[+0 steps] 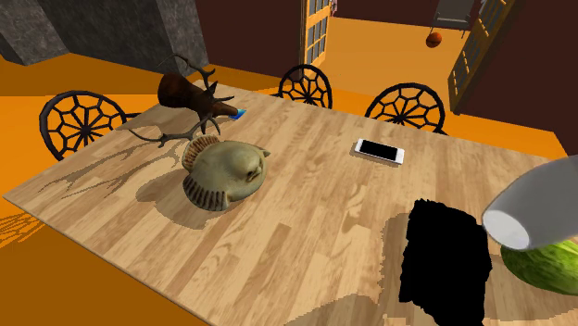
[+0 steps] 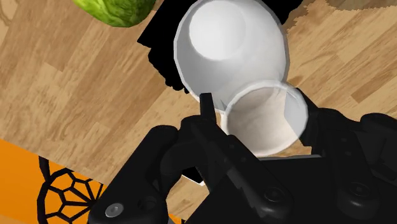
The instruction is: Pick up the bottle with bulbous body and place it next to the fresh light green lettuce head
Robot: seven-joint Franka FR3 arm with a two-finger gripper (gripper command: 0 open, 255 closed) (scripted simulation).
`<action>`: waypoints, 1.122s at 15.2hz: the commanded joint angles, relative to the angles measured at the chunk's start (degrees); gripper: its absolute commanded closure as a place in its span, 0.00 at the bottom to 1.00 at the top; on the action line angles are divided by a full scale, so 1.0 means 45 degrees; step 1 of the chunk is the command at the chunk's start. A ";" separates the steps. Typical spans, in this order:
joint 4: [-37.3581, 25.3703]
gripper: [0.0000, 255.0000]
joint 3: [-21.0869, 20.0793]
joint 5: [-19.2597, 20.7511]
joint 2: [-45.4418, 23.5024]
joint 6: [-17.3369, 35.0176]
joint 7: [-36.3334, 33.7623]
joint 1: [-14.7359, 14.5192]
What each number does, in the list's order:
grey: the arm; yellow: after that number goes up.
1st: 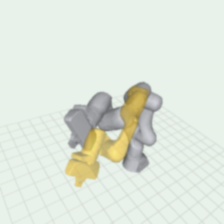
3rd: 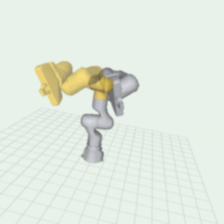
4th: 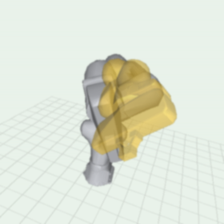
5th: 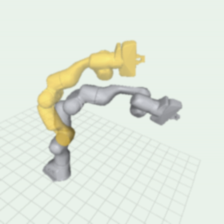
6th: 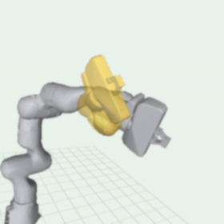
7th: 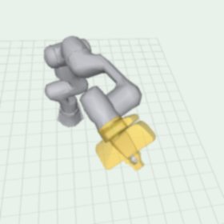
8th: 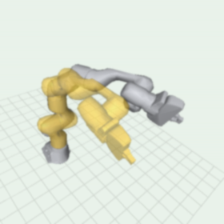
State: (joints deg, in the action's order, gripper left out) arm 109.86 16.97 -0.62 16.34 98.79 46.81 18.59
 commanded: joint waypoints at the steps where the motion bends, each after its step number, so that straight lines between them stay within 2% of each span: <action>1: -0.0169 1.00 0.0410 0.0027 -0.0111 -0.0081 0.0626 0.0203; 10: -0.1511 1.00 0.2443 -0.0172 -0.1238 -0.0519 0.3667 0.1155; 17: -0.3465 1.00 0.4082 -0.1097 -0.3120 -0.1081 0.6330 0.2073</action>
State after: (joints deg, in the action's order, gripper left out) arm 96.14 34.25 -4.61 3.98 94.55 73.36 27.26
